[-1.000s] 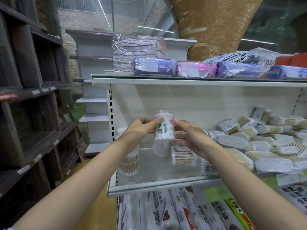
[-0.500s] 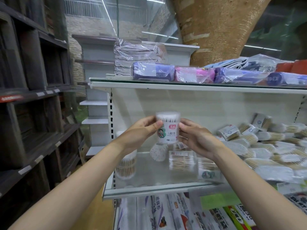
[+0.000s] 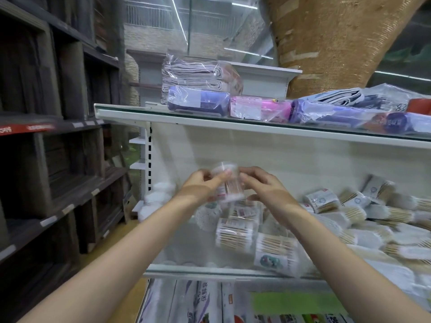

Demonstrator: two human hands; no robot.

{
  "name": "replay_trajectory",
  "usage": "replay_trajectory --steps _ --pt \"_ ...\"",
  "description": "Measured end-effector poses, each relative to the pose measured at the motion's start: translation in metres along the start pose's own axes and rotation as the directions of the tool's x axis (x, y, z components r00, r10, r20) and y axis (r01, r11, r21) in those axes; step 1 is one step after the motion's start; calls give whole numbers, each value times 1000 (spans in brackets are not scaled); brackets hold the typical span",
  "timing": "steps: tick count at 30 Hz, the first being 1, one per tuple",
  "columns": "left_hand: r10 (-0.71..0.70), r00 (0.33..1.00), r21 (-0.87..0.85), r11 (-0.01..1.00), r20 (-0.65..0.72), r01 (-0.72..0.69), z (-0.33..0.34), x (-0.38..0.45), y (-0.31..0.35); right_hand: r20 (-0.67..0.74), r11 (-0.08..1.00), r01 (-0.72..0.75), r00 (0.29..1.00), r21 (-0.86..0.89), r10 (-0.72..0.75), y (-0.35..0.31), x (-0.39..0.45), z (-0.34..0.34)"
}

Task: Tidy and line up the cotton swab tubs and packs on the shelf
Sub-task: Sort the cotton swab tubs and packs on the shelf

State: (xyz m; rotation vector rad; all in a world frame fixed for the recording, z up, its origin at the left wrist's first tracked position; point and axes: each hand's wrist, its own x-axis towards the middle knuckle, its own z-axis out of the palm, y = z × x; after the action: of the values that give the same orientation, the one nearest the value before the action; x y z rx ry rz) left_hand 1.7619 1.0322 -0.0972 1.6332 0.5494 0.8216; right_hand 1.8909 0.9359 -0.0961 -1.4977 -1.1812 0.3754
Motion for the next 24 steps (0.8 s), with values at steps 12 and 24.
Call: replay_trajectory --steps 12,24 --pt "-240 967 -409 877 81 252 15 10 -3 148 931 15 986 365 -74 14 13 -41" --pt "85 993 -245 964 -88 -104 -6 1 -9 123 963 130 979 238 -163 24 20 -17"
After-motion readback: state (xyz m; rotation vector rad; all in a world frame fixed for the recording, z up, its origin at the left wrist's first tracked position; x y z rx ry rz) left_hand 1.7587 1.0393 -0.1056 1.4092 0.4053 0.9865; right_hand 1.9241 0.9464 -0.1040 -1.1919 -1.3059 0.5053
